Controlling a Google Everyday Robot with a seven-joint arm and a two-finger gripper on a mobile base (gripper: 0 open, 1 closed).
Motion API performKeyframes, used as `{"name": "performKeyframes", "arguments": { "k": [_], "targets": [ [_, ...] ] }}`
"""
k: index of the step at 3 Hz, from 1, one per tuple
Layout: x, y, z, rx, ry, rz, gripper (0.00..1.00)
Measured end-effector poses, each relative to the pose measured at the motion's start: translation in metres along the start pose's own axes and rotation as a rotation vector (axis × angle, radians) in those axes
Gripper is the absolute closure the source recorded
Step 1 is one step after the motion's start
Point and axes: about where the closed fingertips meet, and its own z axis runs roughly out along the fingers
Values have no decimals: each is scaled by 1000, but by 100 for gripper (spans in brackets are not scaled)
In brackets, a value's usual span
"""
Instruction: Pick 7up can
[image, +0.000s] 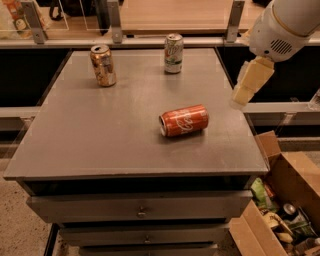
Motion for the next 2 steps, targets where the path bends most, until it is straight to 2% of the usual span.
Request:
{"name": "performKeyframes", "arguments": {
  "k": [1, 2],
  "targets": [
    [-6, -38, 22, 50, -37, 51, 0],
    [-12, -76, 49, 71, -77, 114, 0]
  ]
}}
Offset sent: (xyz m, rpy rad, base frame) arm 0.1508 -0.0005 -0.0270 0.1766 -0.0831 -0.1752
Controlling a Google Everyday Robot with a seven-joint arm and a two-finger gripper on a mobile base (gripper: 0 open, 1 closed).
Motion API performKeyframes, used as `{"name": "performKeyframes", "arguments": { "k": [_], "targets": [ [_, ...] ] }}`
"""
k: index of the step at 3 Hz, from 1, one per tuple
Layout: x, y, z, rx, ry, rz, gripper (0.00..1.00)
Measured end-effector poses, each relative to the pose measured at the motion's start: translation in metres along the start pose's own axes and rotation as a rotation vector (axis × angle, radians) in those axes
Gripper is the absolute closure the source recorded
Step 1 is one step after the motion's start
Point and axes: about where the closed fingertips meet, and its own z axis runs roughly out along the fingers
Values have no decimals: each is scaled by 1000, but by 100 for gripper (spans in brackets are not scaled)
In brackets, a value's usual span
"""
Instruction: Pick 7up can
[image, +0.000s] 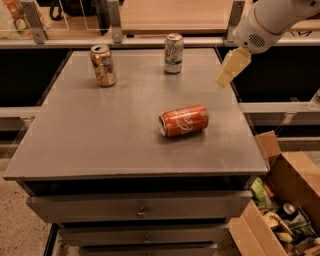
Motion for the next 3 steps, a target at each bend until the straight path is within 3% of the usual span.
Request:
{"name": "performKeyframes", "arguments": {
  "k": [3],
  "targets": [
    [-38, -68, 77, 35, -175, 186, 0]
  ]
}}
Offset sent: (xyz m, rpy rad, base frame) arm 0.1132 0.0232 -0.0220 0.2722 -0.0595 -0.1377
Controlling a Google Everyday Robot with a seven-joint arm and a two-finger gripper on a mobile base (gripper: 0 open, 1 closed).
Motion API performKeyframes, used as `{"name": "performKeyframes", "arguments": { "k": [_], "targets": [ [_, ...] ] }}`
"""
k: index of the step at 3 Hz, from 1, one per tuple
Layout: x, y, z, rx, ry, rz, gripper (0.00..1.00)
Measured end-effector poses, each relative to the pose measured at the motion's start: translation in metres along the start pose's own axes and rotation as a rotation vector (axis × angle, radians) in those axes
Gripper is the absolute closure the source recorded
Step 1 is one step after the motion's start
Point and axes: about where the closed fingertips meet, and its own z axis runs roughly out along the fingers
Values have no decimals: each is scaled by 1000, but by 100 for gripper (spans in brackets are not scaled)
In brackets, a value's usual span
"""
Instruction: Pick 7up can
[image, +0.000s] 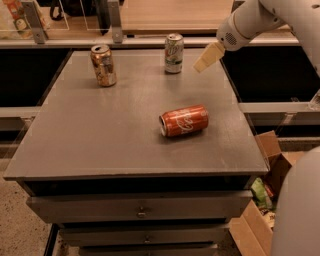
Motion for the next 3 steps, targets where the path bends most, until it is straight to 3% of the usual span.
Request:
{"name": "performKeyframes", "arguments": {
  "k": [1, 3],
  "targets": [
    [-16, -10, 31, -5, -84, 33, 0],
    [-18, -8, 39, -10, -103, 41, 0]
  ]
}}
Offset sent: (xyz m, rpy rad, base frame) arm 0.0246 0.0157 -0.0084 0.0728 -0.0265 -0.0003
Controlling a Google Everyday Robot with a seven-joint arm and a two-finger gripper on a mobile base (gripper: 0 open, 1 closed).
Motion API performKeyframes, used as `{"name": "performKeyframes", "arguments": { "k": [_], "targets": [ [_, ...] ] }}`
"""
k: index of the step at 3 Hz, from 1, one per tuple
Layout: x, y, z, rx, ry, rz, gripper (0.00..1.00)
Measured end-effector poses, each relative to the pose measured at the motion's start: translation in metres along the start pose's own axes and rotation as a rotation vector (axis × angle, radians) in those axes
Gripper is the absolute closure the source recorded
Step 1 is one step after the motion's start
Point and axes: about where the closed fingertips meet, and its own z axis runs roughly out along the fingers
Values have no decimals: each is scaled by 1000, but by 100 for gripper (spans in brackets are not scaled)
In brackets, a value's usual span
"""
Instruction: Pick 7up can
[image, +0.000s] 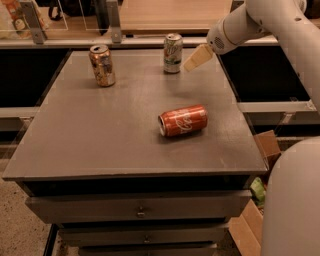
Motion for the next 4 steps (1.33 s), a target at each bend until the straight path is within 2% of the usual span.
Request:
{"name": "performKeyframes", "arguments": {
  "k": [2, 3, 4],
  "targets": [
    [-16, -10, 29, 43, -141, 71, 0],
    [-24, -15, 46, 42, -204, 112, 0],
    [-33, -15, 65, 20, -263, 144, 0]
  ]
}}
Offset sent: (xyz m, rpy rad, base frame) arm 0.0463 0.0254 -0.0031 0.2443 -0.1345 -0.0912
